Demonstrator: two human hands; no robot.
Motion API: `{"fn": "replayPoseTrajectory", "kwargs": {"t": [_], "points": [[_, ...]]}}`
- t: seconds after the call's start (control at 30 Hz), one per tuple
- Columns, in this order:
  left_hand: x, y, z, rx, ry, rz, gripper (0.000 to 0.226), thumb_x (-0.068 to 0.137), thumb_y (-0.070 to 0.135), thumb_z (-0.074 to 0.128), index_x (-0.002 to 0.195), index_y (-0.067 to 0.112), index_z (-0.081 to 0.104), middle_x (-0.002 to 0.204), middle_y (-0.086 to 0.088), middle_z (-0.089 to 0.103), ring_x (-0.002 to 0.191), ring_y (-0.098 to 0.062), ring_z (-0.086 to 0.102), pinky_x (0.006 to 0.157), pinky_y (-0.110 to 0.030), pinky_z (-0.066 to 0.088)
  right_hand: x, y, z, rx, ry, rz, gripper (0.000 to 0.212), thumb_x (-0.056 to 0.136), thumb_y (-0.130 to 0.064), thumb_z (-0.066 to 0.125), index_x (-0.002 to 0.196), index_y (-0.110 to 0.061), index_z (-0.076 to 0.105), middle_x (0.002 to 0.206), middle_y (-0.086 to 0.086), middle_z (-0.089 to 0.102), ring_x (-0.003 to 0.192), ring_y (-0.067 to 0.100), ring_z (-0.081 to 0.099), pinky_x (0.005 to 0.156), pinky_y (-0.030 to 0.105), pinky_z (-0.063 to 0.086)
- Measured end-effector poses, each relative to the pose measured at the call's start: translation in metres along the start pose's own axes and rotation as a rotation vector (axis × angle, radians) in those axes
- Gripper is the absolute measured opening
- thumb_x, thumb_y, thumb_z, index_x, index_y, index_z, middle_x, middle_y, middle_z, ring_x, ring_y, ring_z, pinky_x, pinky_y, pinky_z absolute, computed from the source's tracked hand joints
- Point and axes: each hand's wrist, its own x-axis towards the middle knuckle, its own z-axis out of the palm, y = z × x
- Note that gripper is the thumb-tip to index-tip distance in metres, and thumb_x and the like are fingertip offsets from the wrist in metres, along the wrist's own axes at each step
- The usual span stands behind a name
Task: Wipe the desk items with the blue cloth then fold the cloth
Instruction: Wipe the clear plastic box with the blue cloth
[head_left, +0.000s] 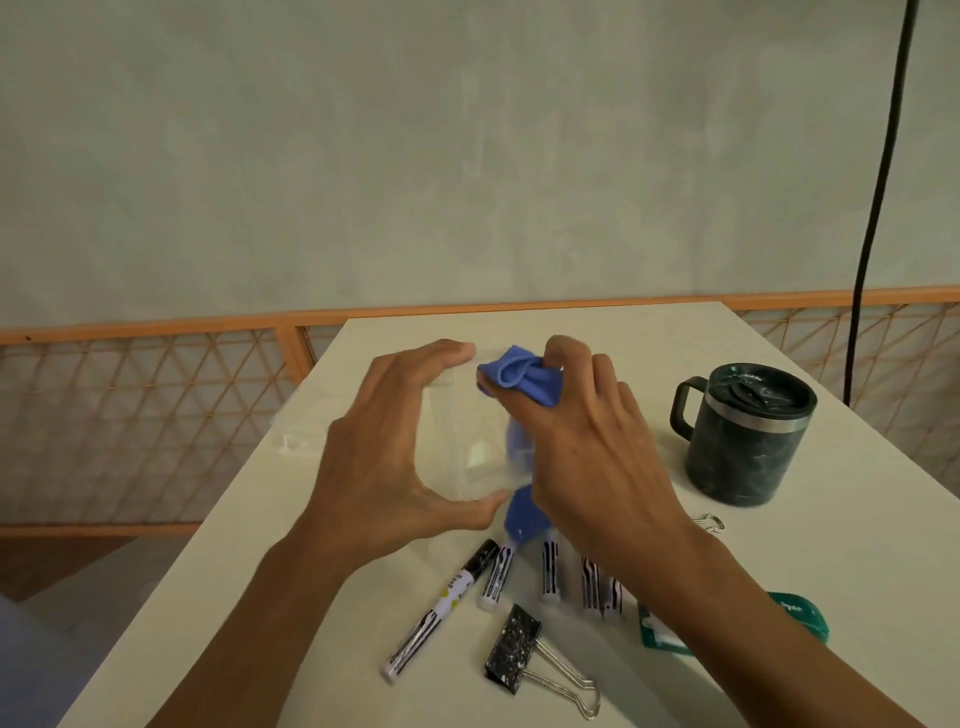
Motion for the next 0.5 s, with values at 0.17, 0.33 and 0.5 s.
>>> {"fn": "replayPoseTrajectory", "kwargs": {"t": [0.17,0.33,0.5], "points": [[-0.001,0.001,0.003,0.075,-0.013,0.019,0.113,0.059,0.046,0.102,0.156,0.027,0.045,0.159,0.023,0.044,0.147,-0.002,0.042,0.098,-0.022,0.052,-0.002,-0.003,0.009,-0.072,-0.014,0.025,0.073,0.065,-0.005,0.068,0.134,-0.028,0.063,0.130,0.010,0.046,0.095,0.027,0.044,0.073,0.039,0.044],[0.001,-0.004,-0.005,0.136,0.043,-0.027,0.113,0.059,0.046,0.102,0.155,0.025,0.046,0.158,0.019,0.046,0.146,0.003,0.038,0.095,-0.006,0.043,-0.015,-0.007,0.020,-0.062,-0.048,-0.041,0.059,0.056,-0.009,0.082,0.111,-0.027,0.073,0.124,0.009,0.050,0.092,0.029,0.049,0.070,0.042,0.048],[0.002,-0.005,-0.005,0.143,0.029,-0.019,0.114,0.060,0.048,0.101,0.156,0.025,0.045,0.160,0.019,0.045,0.146,0.001,0.038,0.095,-0.012,0.044,-0.005,-0.007,0.019,-0.070,0.018,0.005,0.085,0.060,0.002,0.061,0.139,-0.031,0.061,0.133,0.010,0.048,0.095,0.030,0.046,0.075,0.045,0.047]]}}
